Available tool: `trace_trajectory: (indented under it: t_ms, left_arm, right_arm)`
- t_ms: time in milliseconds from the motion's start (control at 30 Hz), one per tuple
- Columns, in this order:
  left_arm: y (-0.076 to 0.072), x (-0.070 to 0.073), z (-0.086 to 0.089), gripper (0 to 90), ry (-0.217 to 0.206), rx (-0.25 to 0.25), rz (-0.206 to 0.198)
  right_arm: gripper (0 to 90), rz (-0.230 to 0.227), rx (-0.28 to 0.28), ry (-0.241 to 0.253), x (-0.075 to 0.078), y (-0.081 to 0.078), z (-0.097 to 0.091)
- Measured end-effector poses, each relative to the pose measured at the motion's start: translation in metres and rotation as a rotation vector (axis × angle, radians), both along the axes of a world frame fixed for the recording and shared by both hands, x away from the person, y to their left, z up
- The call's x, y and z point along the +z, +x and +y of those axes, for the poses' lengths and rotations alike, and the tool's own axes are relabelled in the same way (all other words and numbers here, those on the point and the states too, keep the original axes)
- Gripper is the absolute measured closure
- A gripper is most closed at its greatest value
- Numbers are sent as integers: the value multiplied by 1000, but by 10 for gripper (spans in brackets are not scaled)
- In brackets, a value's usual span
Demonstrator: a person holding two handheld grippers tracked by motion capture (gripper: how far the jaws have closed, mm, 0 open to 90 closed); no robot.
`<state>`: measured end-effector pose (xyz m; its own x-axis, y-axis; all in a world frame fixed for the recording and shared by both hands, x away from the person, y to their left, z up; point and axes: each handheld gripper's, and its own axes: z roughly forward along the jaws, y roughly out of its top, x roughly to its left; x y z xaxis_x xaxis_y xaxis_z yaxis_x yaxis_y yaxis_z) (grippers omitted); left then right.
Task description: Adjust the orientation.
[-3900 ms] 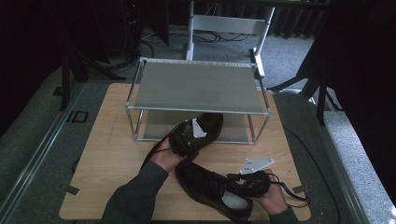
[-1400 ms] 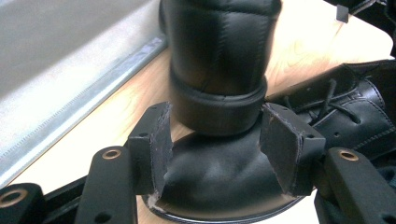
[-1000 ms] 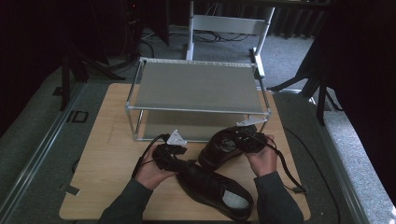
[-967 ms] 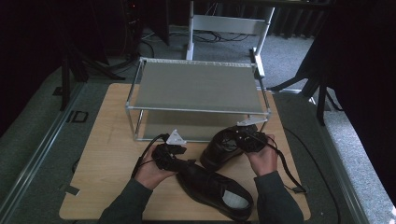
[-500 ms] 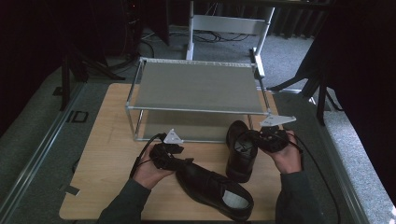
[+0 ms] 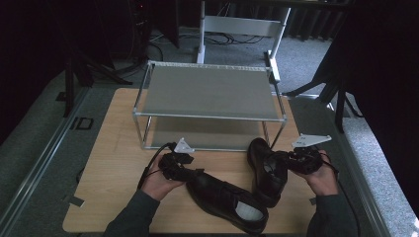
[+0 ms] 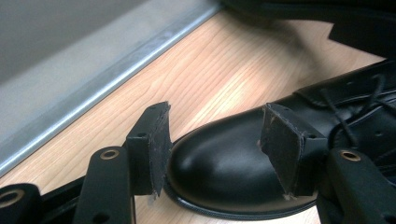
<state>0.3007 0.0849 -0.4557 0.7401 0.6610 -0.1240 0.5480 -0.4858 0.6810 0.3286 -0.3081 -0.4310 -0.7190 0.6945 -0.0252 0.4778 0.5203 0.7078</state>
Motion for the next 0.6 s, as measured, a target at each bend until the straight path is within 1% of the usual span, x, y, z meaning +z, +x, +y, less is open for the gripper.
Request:
trace_trajectory:
  t_ms: [33,67,133,200,233,267,300,333,400,433,467,500,567,600]
  left_arm:
    - [0,-1,1,432,1,3,4]
    - [1,-2,2,433,-2,8,9]
    - [0,-3,4,433,3,9,11]
    - [0,-5,5,433,-1,13,15]
    - [0,-5,6,433,1,14,17]
    - [0,-5,6,433,1,14,17]
    - [-1,-7,7,433,-2,19,22]
    - [-1,-8,8,433,0,19,25]
    - [-1,-10,9,433,-2,22,32]
    - [-1,-12,9,433,-2,24,36]
    - [-1,-13,9,434,0,22,38]
    - [-1,-14,9,434,2,21,43]
    - [-3,-18,9,434,4,20,48]
    - [-3,-19,9,434,4,22,52]
  right_arm:
    - [781,3,2,0,0,-1,-3]
    - [782,14,4,-12,1,-1,-6]
    - [784,21,21,-41,3,0,-10]
    - [786,22,29,-61,4,0,-11]
    - [787,20,35,-79,5,-1,-12]
    - [787,20,35,-79,5,-1,-12]
    - [786,24,35,-90,5,-1,-13]
    - [769,48,44,-100,4,-1,-17]
    - [727,61,52,-111,-1,-4,-18]
    - [710,73,61,-123,-4,-5,-18]
    - [695,80,68,-145,-7,-7,-19]
    - [689,89,59,-172,-12,-9,-20]
    - [672,111,22,-212,-22,-13,-24]
    - [631,109,-2,-210,-27,-15,-28]
